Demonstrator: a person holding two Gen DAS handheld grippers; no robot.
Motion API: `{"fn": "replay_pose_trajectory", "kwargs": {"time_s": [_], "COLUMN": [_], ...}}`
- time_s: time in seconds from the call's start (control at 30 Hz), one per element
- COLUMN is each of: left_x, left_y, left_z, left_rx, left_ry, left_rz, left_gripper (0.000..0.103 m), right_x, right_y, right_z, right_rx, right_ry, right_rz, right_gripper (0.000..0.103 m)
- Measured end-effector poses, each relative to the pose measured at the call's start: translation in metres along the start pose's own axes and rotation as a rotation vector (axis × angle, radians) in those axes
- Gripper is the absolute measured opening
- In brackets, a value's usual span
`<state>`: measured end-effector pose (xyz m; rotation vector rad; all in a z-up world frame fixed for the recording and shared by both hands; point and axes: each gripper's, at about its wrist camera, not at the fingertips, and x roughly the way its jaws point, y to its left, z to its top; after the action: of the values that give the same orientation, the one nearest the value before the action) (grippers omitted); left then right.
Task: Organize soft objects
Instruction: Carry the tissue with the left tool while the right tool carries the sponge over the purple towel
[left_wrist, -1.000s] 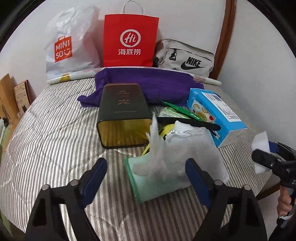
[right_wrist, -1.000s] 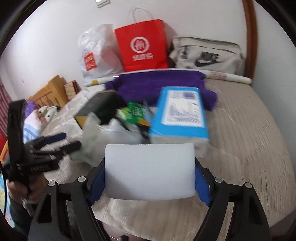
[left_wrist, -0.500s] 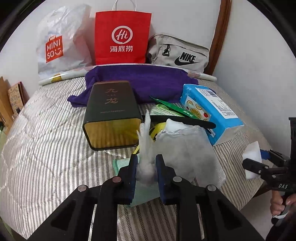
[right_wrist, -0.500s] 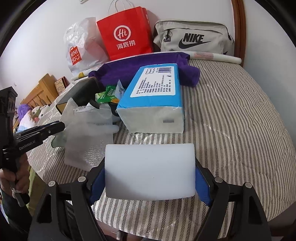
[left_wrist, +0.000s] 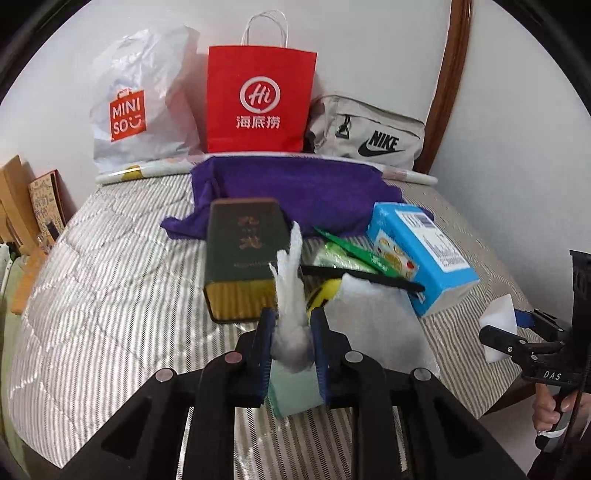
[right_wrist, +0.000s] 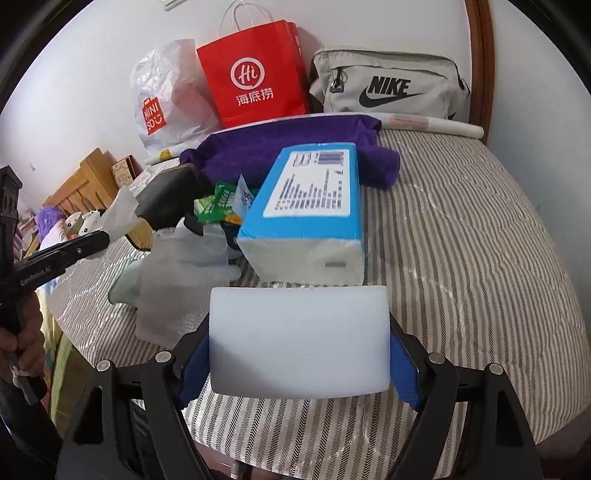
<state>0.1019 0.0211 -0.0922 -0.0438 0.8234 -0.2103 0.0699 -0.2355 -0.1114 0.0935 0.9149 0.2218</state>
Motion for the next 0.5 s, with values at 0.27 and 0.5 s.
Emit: {"fn": "replay_pose_trajectory", "kwargs": {"time_s": [0.27, 0.5], "left_x": [-0.004, 0.002], "left_y": [0.008, 0.017], "left_z": [0.024, 0.050], "left_rx": [-0.013, -0.032], "left_ry": [-0.017, -0.029], "left_rz": [0.010, 0.019], "left_gripper": [0.019, 0.019], "right_x": [-0.012, -0.005], "right_y": [0.005, 0.012], "right_z": [0.032, 0.075], "right_rx": [-0.032, -0.080], "right_ry": [-0.040, -0.064], "right_rz": [0.017, -0.002], "right_gripper": [0.081, 0.081]}}
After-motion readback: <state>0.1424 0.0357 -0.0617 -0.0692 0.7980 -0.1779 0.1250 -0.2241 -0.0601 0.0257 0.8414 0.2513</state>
